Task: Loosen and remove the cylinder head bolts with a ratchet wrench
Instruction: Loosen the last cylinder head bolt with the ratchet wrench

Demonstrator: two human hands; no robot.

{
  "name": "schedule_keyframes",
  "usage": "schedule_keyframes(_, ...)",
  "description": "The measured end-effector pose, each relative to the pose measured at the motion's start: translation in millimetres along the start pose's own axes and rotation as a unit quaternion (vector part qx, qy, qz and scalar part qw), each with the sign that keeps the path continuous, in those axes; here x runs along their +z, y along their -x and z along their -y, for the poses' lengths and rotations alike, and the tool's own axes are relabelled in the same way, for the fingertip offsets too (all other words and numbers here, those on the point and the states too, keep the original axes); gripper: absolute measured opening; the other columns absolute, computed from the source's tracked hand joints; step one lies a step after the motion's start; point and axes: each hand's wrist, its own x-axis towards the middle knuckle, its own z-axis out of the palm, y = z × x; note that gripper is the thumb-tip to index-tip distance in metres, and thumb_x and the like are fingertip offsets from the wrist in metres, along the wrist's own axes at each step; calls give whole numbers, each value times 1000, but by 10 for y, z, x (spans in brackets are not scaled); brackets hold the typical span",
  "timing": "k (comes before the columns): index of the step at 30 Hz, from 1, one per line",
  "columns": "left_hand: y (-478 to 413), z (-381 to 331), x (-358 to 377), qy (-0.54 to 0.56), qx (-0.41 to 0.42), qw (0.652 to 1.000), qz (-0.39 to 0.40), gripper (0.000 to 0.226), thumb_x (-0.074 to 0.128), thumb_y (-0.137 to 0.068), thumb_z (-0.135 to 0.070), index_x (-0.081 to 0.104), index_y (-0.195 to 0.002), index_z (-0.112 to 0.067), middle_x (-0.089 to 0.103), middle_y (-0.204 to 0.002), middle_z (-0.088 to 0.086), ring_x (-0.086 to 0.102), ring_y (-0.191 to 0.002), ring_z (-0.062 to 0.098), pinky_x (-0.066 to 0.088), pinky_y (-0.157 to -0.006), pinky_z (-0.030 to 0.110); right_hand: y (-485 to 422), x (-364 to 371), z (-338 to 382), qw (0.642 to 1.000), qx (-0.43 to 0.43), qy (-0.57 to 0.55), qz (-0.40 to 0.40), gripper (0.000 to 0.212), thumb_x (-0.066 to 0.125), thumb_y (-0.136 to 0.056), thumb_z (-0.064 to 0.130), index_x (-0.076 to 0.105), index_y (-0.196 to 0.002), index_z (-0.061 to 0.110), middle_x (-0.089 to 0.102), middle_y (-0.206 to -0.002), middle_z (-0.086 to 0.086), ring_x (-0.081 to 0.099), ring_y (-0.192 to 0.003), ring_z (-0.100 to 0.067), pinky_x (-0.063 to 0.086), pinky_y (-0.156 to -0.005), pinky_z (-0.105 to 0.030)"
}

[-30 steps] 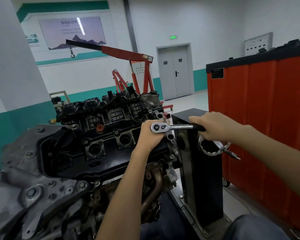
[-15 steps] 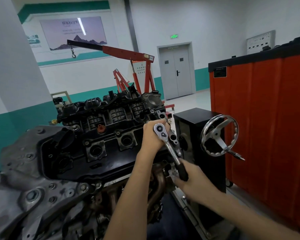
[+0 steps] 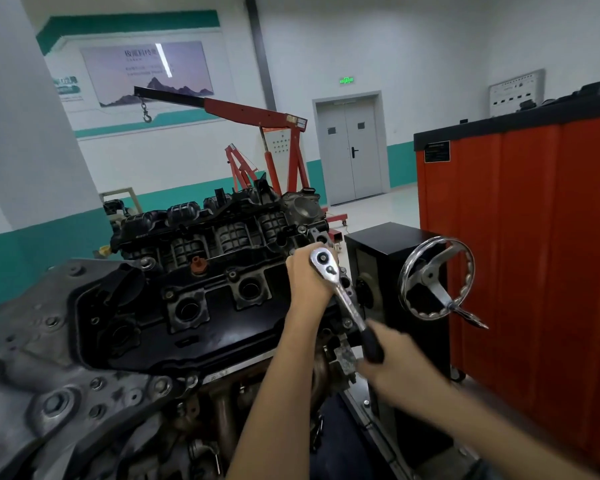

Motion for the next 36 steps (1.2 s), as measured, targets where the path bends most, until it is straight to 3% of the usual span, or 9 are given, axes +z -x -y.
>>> schedule_keyframes(3, 25, -6, 60, -10, 22, 1000, 3, 59, 53, -72, 14, 20, -47, -28, 24, -37, -10, 19, -45, 5, 18, -51, 20, 113, 439, 56, 988, 50, -142, -29, 15, 59, -77, 3, 53, -78, 17, 55, -64, -2, 50, -54, -12, 41, -50, -27)
schedule_keyframes(6, 29, 19, -36, 2, 38, 999, 15, 58, 55, -76, 12, 21, -50, -27, 23, -38, -10, 22, -42, 4, 15, -47, 16, 65, 430, 78, 993, 28, -110, -20, 20, 56, -75, 0, 57, -81, 19, 59, -67, -3, 53, -57, -13, 44, -54, -29)
schedule_keyframes(12, -11, 66, -240, -22, 65, 990, 126, 53, 59, -84, 5, 23, -54, -20, 24, -51, -3, 21, -55, 10, 20, -55, 29, -363, -723, 12, 969, -71, 191, 140, 29, 61, -83, 2, 54, -85, 30, 56, -70, 5, 55, -52, 5, 43, -50, -12)
schedule_keyframes(16, 31, -30, -202, -53, 89, 987, 125, 51, 58, -79, 6, 31, -48, -24, 32, -45, -8, 30, -46, 7, 20, -49, 18, -778, -1204, 163, 883, -141, 440, 80, 35, 59, -87, 12, 37, -75, 37, 51, -60, 10, 54, -53, -3, 37, -50, -15)
schedule_keyframes(19, 28, -17, -183, 9, 11, 999, 44, 55, 56, -83, 6, 26, -47, -23, 26, -43, -7, 24, -45, 7, 20, -51, 24, -609, -893, 102, 918, -115, 379, 38, 31, 61, -84, 13, 39, -77, 33, 49, -62, 11, 47, -52, 2, 28, -46, -10)
schedule_keyframes(22, 43, -15, -96, 28, -7, 1000, 3, 54, 53, -84, 6, 22, -50, -21, 22, -47, -6, 18, -49, 7, 18, -51, 28, -165, -302, -50, 991, -50, 127, 16, 32, 63, -80, 4, 45, -72, 30, 51, -62, 3, 46, -45, -1, 34, -44, -13)
schedule_keyframes(27, 89, -63, -18, 25, 17, 1000, -4, 53, 53, -80, 11, 22, -52, -21, 21, -41, -9, 22, -42, 6, 17, -45, 16, 110, 585, 67, 987, 37, -149, -42, 20, 58, -77, 3, 58, -84, 22, 62, -72, -4, 57, -61, -13, 46, -55, -28)
schedule_keyframes(31, 49, -13, -107, 13, 36, 998, 42, 59, 56, -78, 12, 21, -49, -25, 22, -40, -8, 23, -42, 5, 17, -47, 15, 60, 397, 58, 994, 12, -105, -8, 24, 58, -77, -2, 58, -81, 21, 59, -63, 7, 53, -55, -2, 42, -53, -17)
schedule_keyframes(36, -25, 34, -242, -24, 48, 988, 145, 55, 60, -84, 4, 23, -52, -20, 25, -46, -9, 22, -51, 7, 21, -51, 22, -355, -715, -2, 968, -60, 211, 120, 26, 61, -83, 3, 52, -84, 28, 57, -69, 4, 55, -52, 2, 44, -50, -13)
